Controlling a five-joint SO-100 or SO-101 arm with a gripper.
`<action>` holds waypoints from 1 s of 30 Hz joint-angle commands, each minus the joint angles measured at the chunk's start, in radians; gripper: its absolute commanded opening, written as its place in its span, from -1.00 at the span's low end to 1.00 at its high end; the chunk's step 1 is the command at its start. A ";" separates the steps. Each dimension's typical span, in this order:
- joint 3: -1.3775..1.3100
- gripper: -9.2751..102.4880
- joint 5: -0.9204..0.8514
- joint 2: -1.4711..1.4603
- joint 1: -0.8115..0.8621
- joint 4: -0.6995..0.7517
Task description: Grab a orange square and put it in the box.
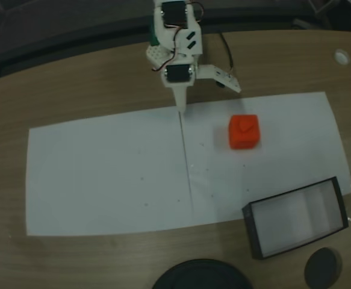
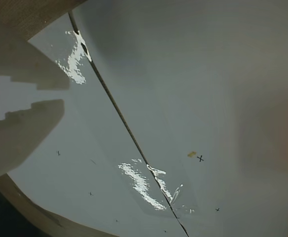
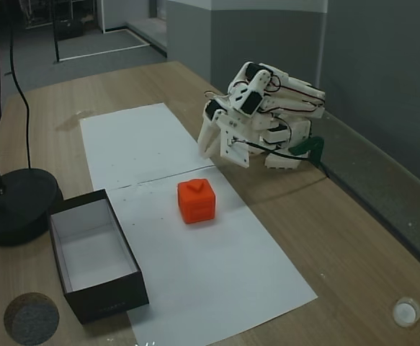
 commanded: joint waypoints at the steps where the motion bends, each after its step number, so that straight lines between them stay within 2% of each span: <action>1: -0.051 -0.84 -0.002 0.023 -0.032 -0.005; 16: -0.064 -0.84 -0.002 0.023 -0.034 -0.011; 20: -0.074 -0.83 -0.044 0.023 -0.066 -0.127; 24: -0.100 -0.76 -0.282 0.023 -0.106 -0.242; 26: -0.166 -0.72 -0.262 0.012 -0.126 -0.293; 28: -0.267 -0.63 -0.186 -0.002 -0.163 -0.249; 30: -0.370 -0.49 -0.141 -0.052 -0.256 -0.140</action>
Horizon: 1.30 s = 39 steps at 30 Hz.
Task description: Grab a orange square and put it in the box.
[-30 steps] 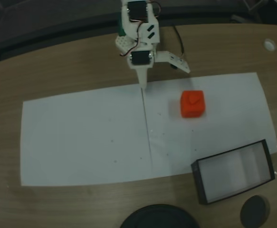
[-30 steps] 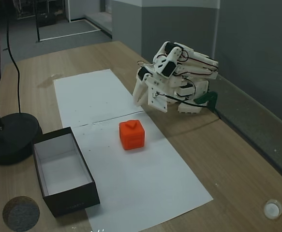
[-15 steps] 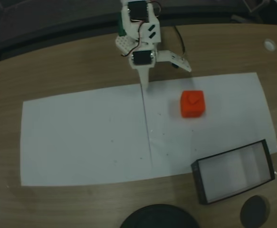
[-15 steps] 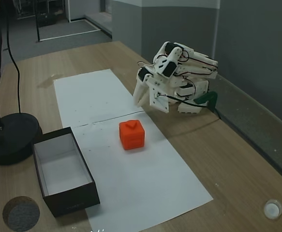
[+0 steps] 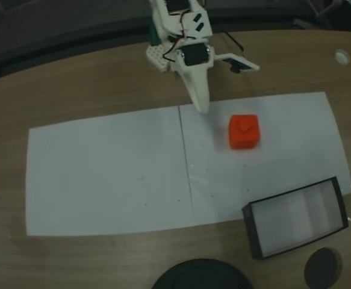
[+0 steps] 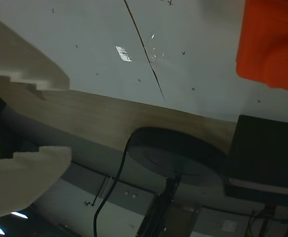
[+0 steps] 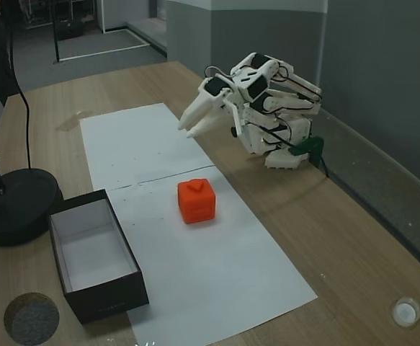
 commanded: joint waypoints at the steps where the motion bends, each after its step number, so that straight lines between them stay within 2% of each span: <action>1: -0.222 -0.45 0.055 -0.078 -0.126 0.107; 8: -0.523 -0.40 0.156 -0.483 -0.293 0.160; 13: -0.641 -0.40 0.215 -0.788 -0.391 0.190; 21: -0.746 -0.39 0.219 -1.187 -0.357 0.181; 26: -0.805 -0.34 0.092 -1.393 -0.364 0.189; 39: -0.965 -0.32 0.097 -1.591 -0.367 0.178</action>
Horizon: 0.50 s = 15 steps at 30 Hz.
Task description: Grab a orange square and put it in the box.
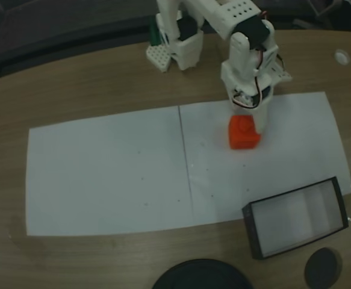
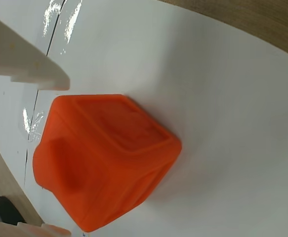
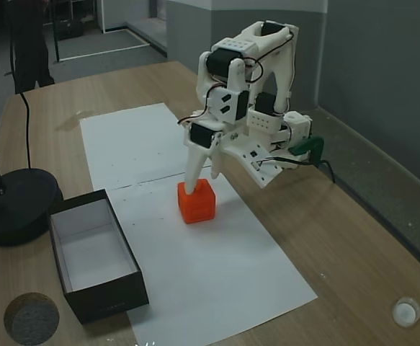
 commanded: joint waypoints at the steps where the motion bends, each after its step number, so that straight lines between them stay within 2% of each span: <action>1: -0.098 -0.31 0.000 -0.011 0.002 -0.012; 15: -0.118 -0.27 0.005 -0.169 0.015 -0.071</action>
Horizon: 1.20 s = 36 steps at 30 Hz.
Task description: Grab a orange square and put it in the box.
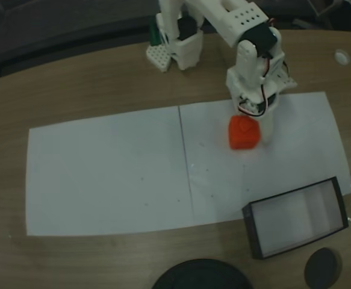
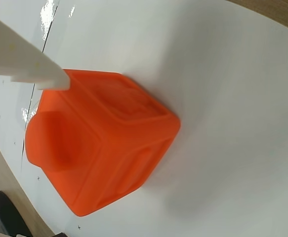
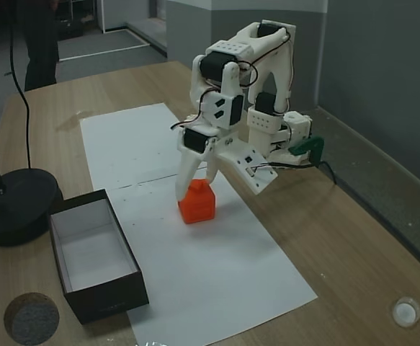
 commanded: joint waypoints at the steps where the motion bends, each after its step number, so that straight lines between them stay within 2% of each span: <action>1: -0.034 -0.27 0.005 -0.054 0.011 -0.049; 8: -0.066 -0.24 0.005 -0.061 0.012 -0.032; 14: -0.281 -0.23 0.006 -0.061 0.012 0.201; 19: -0.400 -0.24 0.006 -0.002 0.011 0.328; 23: -0.393 -0.23 0.006 0.106 0.003 0.339; 30: -0.216 -0.23 -0.005 0.118 0.003 0.293; 36: -0.192 -0.23 -0.023 0.109 0.017 0.291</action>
